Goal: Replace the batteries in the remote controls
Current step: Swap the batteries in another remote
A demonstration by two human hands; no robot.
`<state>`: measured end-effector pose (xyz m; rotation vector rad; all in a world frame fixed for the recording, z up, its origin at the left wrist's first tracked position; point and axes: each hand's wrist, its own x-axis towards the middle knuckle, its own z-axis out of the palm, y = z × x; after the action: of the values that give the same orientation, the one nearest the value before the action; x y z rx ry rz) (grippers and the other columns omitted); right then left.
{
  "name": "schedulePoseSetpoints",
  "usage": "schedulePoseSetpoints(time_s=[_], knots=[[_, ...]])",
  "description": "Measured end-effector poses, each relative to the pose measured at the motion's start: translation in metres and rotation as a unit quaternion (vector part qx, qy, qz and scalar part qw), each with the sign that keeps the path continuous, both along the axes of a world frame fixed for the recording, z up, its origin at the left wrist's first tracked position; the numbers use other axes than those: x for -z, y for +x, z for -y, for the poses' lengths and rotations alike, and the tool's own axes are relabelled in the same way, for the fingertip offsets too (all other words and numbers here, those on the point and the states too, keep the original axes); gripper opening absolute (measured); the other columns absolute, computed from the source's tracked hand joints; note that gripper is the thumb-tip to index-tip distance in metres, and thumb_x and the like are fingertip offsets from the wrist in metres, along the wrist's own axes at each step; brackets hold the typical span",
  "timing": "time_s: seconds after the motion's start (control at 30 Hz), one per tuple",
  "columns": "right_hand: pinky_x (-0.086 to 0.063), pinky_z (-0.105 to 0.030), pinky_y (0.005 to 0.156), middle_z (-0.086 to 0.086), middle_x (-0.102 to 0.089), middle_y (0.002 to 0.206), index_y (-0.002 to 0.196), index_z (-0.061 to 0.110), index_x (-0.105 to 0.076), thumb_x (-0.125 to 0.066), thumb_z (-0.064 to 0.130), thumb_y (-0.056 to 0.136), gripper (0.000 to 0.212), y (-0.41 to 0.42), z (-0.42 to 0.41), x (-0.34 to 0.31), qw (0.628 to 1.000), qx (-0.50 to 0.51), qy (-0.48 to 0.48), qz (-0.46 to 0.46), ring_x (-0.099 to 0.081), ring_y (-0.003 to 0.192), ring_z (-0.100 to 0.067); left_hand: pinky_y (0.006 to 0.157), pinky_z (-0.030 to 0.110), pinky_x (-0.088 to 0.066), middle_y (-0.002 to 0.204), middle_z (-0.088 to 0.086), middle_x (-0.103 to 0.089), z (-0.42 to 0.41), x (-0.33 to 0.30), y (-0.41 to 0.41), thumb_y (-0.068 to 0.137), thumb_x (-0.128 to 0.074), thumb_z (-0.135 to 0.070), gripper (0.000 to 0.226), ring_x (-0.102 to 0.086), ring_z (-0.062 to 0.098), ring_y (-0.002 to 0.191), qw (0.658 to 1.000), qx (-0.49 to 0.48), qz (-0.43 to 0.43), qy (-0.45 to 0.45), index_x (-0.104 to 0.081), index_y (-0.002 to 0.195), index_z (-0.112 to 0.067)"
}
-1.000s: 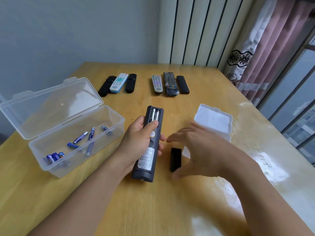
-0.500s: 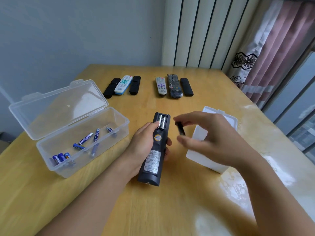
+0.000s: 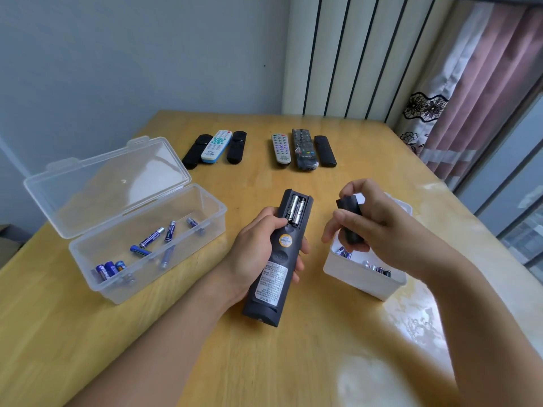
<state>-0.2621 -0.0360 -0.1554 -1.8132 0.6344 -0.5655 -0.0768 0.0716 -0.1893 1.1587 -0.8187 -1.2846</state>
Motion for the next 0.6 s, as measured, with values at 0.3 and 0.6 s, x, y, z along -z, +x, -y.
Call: schedulePoseSetpoints(time_s=[0.3,0.6], knots=[[-0.044,-0.021,0.053,-0.004,-0.07,0.082,0.111,0.013,-0.073,-0.06,0.02,0.095,0.022,-0.01,0.009,0.0,0.999,0.033,0.019,0.022,-0.055,0.064,-0.013,0.051,0.034,-0.055,0.089,0.019,-0.072,-0.001,-0.001,-0.002,0.108,-0.037,-0.019,0.028,-0.063,0.027,0.065,0.999,0.04,0.02,0.004,-0.057,0.126,-0.012],[-0.059,-0.038,0.072,-0.001,-0.067,0.102,0.126,0.021,-0.066,-0.065,-0.001,0.093,0.04,-0.004,0.004,0.0,0.998,-0.013,0.052,0.04,-0.065,0.083,-0.021,0.051,0.034,-0.055,0.088,0.018,-0.071,0.0,0.003,-0.004,0.105,-0.048,-0.028,0.028,-0.063,0.028,0.065,0.998,0.061,0.012,0.027,-0.058,0.124,-0.009]])
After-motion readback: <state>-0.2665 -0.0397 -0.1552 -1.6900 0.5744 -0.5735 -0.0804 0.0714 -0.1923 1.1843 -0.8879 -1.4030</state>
